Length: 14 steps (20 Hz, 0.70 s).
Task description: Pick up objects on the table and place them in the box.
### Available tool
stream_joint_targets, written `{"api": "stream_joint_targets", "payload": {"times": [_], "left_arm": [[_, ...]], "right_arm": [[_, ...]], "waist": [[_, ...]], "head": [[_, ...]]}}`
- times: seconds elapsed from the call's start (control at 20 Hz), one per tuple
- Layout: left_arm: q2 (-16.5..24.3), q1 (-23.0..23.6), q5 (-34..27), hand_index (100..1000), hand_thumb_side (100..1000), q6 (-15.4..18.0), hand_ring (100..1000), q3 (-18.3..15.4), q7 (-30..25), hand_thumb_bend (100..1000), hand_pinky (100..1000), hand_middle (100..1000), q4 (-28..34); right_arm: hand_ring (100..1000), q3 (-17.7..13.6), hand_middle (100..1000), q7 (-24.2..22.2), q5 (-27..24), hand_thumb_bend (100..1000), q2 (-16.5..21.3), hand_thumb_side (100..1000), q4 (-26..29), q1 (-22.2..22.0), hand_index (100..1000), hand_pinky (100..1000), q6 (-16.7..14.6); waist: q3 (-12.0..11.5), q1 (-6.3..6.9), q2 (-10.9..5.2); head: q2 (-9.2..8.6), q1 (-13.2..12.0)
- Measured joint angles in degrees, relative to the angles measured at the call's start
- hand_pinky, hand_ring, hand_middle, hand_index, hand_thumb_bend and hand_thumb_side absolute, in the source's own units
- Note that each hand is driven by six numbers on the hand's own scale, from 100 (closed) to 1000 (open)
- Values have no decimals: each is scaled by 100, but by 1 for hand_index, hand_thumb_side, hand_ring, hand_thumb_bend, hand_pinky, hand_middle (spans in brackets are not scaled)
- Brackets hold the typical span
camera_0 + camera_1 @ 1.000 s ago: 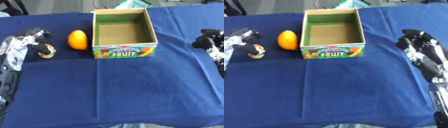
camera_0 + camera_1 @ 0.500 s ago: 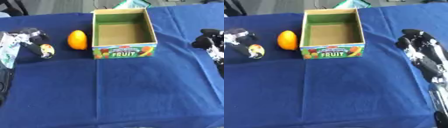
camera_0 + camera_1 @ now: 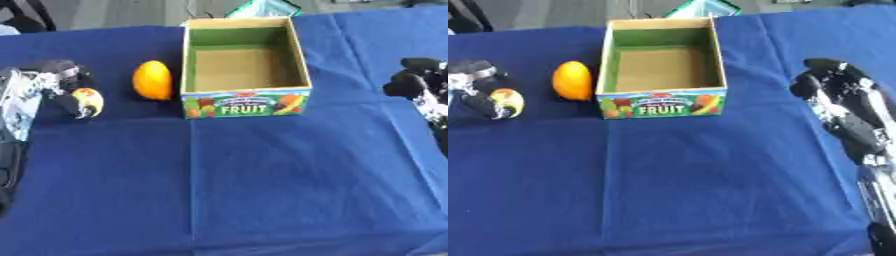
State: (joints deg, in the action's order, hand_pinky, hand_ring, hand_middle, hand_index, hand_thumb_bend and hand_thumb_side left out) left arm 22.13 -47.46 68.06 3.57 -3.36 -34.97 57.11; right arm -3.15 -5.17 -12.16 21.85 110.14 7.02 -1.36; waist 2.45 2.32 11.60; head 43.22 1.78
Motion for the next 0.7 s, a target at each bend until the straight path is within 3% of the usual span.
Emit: {"api": "stream_joint_targets", "payload": {"times": [0.15,0.7], "left_arm": [[-1,12,2,617,100,-40,323,-3,216,113,428,390,19],[4,-198,-579,607,100,37,315,-97,591,120,411,377,927]], "right_arm": [[645,0,593,0,0,325,0,402,-12,0,768,712,0],[645,-1,593,0,-1,319,0,401,-23,-2,768,712,0]], "waist": [[-1,-10,0],[-6,-29,-7]], "head": [[0,13],[0,19]]}}
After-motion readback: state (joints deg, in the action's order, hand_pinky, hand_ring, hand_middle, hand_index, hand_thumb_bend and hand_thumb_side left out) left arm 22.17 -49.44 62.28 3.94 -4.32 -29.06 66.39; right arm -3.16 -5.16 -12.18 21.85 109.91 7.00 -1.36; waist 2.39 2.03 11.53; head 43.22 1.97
